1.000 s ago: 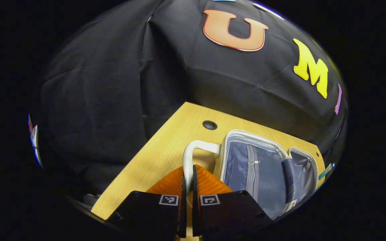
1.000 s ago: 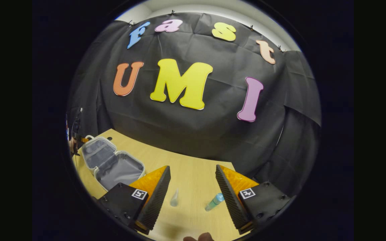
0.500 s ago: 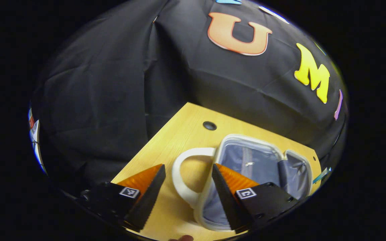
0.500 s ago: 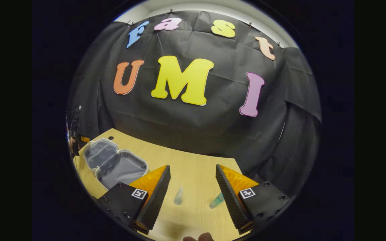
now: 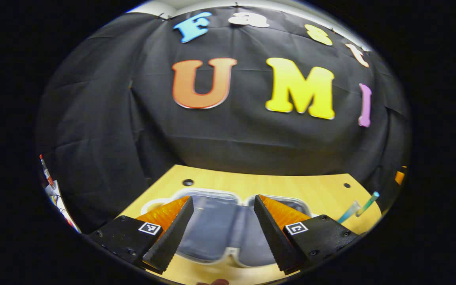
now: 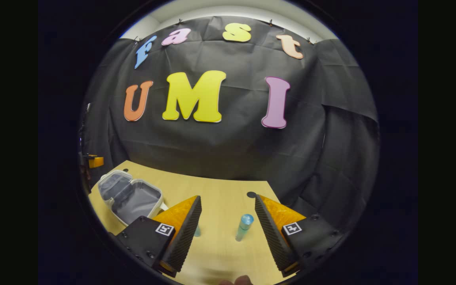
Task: First open the suitcase, pack the skin care products into it, and then close the suitcase.
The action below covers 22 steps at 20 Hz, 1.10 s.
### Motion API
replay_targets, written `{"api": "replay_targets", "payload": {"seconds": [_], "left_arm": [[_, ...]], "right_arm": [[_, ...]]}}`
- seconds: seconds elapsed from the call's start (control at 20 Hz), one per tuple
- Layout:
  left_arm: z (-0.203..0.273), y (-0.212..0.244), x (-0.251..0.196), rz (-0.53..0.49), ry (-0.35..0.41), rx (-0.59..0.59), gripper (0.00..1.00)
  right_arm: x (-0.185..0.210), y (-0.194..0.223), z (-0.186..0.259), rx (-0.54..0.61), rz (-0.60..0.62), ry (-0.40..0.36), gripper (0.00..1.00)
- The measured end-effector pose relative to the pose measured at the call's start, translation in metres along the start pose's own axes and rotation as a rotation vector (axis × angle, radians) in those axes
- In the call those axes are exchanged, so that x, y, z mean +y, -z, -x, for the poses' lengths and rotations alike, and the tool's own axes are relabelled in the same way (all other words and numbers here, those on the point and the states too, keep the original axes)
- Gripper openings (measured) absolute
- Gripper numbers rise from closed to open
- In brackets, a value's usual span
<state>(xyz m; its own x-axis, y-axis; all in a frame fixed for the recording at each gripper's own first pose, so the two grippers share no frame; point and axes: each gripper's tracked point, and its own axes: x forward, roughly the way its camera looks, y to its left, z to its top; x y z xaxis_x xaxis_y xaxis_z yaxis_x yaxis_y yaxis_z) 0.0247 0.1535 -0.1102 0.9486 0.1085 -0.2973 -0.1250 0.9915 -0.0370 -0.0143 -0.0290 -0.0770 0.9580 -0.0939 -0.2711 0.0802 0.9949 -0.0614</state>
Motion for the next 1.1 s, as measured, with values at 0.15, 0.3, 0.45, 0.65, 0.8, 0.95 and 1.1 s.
{"api": "replay_targets", "payload": {"seconds": [0.15, 0.3, 0.45, 0.65, 0.8, 0.95, 1.1], "left_arm": [[0.011, 0.012, -0.091, -0.011, 0.105, -0.017, 0.98], [0.017, 0.047, -0.182, -0.060, 0.230, 0.046, 0.98], [0.013, 0.084, -0.256, -0.099, 0.314, 0.092, 0.98], [-0.008, 0.132, -0.318, -0.138, 0.355, 0.143, 0.99], [-0.030, 0.167, -0.338, -0.156, 0.336, 0.187, 0.98], [-0.054, 0.195, -0.338, -0.159, 0.283, 0.229, 0.99], [-0.076, 0.214, -0.338, -0.160, 0.256, 0.262, 0.98]], "right_arm": [[-0.032, 0.021, 0.002, 0.031, -0.007, 0.013, 0.81], [-0.060, 0.048, 0.003, 0.082, -0.007, 0.010, 0.81], [-0.085, 0.070, 0.004, 0.140, -0.005, -0.004, 0.80], [-0.116, 0.091, 0.002, 0.190, 0.007, -0.004, 0.81], [-0.133, 0.104, -0.003, 0.237, 0.013, -0.005, 0.81], [-0.148, 0.115, -0.007, 0.262, 0.023, 0.001, 0.81], [-0.156, 0.125, -0.015, 0.290, 0.012, 0.007, 0.81]]}}
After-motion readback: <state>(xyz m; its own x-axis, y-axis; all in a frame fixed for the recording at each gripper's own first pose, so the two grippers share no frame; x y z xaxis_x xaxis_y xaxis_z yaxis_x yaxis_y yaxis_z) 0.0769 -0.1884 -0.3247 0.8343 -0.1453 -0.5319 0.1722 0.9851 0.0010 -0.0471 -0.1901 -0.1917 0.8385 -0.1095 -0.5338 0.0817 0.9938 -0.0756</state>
